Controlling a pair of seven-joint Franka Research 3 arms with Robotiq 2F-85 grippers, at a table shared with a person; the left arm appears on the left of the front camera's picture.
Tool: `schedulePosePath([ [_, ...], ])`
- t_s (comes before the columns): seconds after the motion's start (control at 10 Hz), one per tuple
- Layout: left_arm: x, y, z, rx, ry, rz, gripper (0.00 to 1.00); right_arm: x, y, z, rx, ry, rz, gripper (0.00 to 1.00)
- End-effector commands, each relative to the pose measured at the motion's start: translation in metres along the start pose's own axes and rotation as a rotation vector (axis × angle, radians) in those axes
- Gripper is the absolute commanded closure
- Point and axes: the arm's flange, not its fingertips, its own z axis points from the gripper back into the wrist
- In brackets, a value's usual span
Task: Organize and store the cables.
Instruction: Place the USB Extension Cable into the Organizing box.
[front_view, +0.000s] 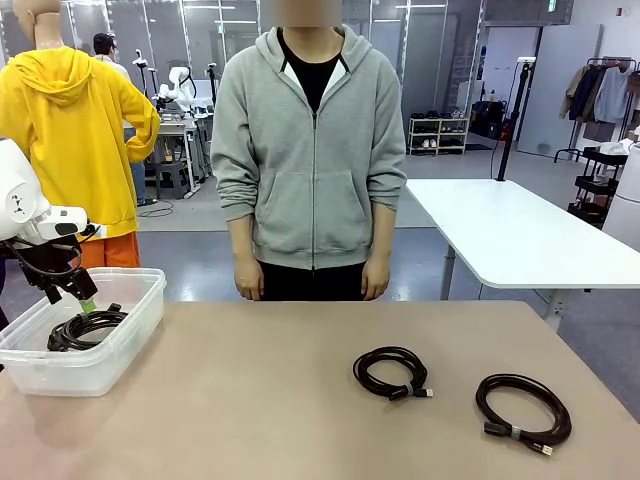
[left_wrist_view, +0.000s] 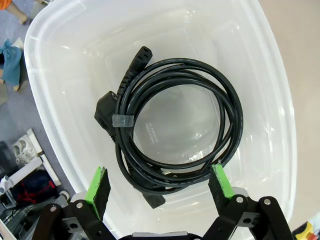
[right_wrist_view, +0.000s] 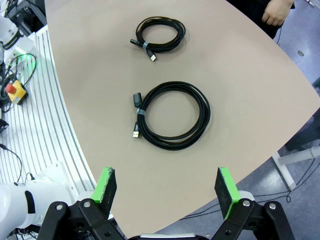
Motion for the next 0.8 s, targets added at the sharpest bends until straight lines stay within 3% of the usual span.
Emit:
schedulePosePath([
  [0.0,0.002,0.004,0.000,0.005,-0.004,0.003,0.00,0.001,0.001,-0.001,-0.018,-0.011,0.002,0.00],
  [0.1,0.000,0.000,0.000,0.000,0.000,0.000,0.00,0.001,0.001,-0.001,-0.018,-0.011,0.002,0.00],
  [0.7,-0.103,-0.039,0.118,-0.156,-0.278,-0.299,0.00,0.000,0.000,0.000,0.000,0.000,0.000,0.00],
])
